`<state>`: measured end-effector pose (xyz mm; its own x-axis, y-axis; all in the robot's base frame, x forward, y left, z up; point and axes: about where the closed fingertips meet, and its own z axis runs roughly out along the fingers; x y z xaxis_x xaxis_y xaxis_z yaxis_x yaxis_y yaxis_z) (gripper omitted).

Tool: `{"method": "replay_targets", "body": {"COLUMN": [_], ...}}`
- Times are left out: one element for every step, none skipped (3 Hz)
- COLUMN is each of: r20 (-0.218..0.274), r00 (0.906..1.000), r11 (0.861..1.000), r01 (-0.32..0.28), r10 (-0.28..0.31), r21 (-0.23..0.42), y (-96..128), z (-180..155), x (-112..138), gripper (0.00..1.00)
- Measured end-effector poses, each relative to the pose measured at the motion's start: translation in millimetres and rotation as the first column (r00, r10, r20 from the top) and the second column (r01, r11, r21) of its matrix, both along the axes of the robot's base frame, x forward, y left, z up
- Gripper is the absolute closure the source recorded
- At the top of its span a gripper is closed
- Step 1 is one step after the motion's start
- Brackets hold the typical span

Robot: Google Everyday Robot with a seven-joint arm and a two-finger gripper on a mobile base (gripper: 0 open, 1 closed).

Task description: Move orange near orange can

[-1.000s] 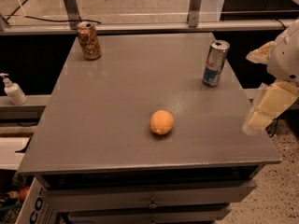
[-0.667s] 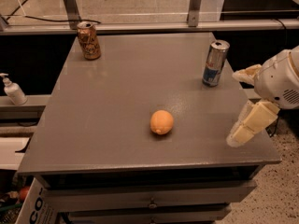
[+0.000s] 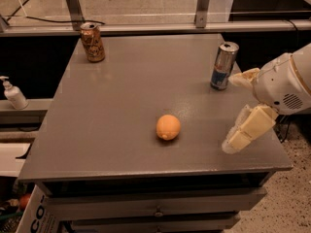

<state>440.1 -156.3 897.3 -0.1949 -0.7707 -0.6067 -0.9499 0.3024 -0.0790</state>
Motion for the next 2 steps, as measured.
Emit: {"method": "replay_targets", "body": {"r20": [0.026,0.044], "r00": [0.9997,0.999], "r11": [1.0,1.0], "r01": [0.006,0.007], "r10": [-0.005,-0.007], "r21": [-0.022,0.003], "y": [2.0,13.5], "z": [0.7,-3.3], "x": [1.6,3.6], "gripper": [0.0,0.0]}}
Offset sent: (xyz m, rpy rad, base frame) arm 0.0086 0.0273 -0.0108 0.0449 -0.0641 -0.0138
